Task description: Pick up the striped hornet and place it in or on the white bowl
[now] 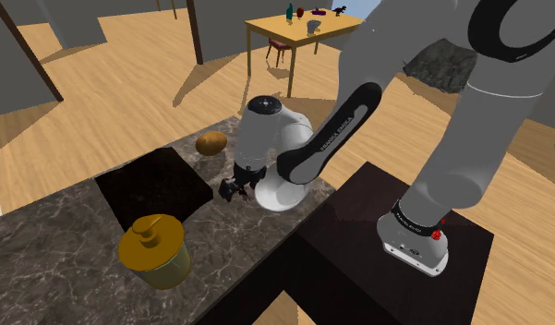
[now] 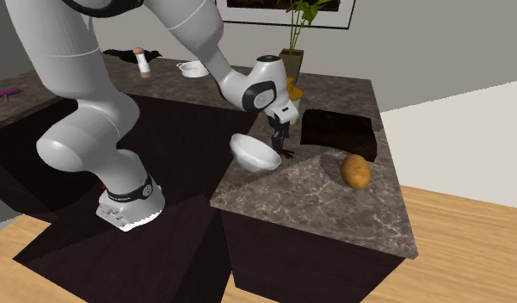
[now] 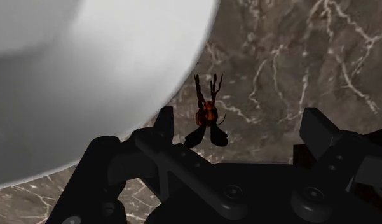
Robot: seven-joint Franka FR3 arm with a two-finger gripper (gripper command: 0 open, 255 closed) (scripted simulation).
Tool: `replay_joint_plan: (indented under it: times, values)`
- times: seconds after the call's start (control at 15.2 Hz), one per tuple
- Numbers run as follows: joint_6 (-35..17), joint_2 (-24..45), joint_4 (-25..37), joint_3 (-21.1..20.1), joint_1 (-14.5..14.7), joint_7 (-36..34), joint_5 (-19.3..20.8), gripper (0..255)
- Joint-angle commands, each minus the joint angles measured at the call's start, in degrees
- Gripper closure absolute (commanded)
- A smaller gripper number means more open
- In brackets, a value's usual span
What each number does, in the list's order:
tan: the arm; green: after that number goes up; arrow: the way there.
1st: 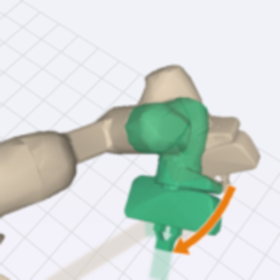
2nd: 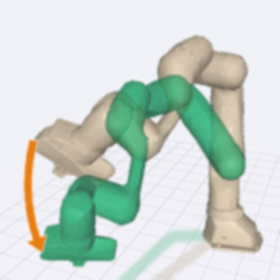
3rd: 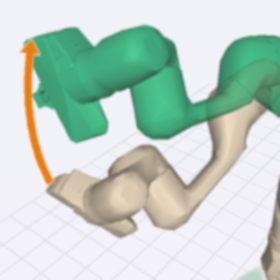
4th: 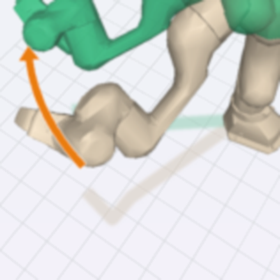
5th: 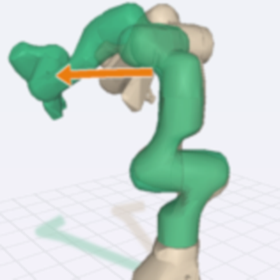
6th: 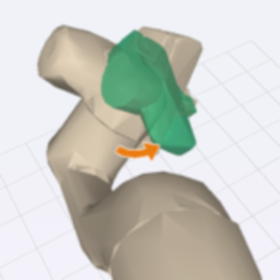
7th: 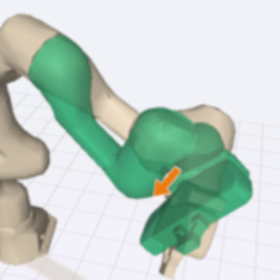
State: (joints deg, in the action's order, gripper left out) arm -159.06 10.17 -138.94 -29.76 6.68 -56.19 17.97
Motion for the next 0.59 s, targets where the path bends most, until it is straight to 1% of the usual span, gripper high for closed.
replay_joint_plan:
  times: [0.0,0.07,0.53]
  values:
    - [2.8,2.1,-0.2,1.2,0.8,-1.5,2.1,0]
    - [2.4,2.6,-0.1,1.6,1.1,-1.9,2.7,0]
    - [2.4,2.5,-0.1,2.0,1.5,-1.8,2.5,0]
